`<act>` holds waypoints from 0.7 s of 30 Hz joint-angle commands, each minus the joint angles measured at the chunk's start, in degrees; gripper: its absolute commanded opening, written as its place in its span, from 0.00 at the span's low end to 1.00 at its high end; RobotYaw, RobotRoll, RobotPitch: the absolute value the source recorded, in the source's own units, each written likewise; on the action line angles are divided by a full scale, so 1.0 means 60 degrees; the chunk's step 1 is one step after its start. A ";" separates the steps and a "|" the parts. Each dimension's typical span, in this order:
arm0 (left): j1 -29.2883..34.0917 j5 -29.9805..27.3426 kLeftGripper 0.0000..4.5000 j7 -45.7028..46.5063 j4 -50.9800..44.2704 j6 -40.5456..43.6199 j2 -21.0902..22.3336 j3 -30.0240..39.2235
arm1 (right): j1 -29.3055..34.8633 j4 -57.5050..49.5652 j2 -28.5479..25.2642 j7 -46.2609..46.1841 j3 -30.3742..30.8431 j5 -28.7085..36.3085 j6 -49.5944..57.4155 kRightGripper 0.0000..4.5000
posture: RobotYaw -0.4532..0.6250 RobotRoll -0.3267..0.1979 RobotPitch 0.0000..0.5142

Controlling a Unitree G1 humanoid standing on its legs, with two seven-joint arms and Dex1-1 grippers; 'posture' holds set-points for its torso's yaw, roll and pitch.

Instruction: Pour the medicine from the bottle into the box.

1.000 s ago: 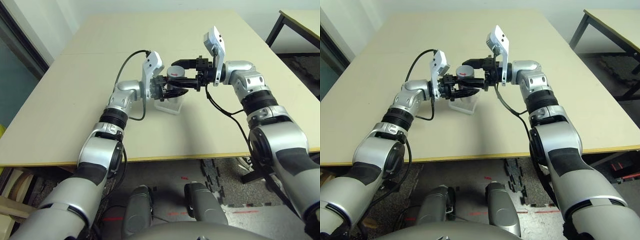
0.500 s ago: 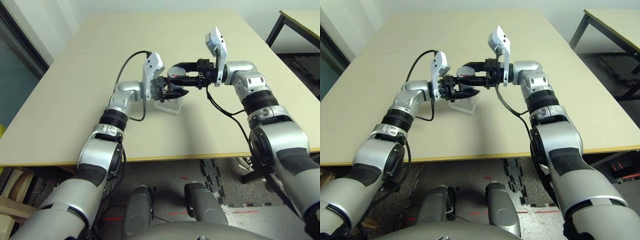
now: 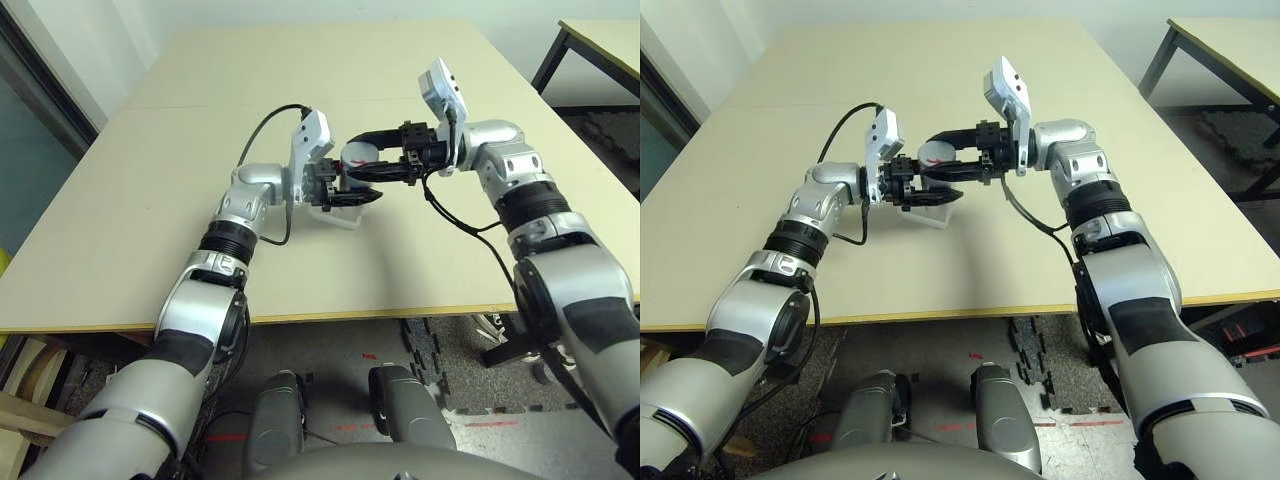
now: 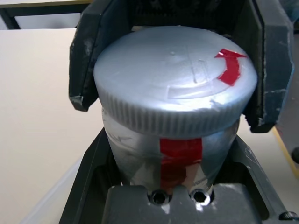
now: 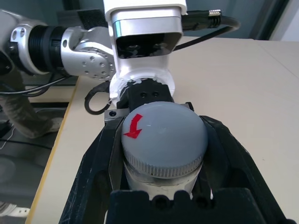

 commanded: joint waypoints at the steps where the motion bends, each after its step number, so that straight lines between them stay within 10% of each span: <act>1: 0.0006 -0.0266 0.60 0.0224 0.0120 0.0535 0.0159 0.0228 | -0.0045 -0.0897 0.0314 0.1362 0.1301 0.0484 -0.0723 0.58 | 0.27 0.62 0.10; 10: 0.0142 -0.0306 0.60 0.0181 -0.0087 0.0664 0.0236 0.0245 | -0.0301 -0.0386 0.0503 0.1362 0.1483 0.0769 -0.0954 0.58 | 0.27 0.62 0.10; 15: 0.0194 -0.0377 0.60 0.0184 -0.0181 0.0740 0.0264 0.0198 | -0.0346 0.0026 0.0691 0.1362 0.1053 0.0562 -0.0797 0.97 | 0.27 0.62 0.11; 21: 0.0273 -0.0445 0.60 0.0176 -0.0323 0.0835 0.0224 0.0133 | -0.0352 0.0378 0.0769 0.1362 0.0676 0.0351 -0.0728 1.00 | 0.27 0.62 0.12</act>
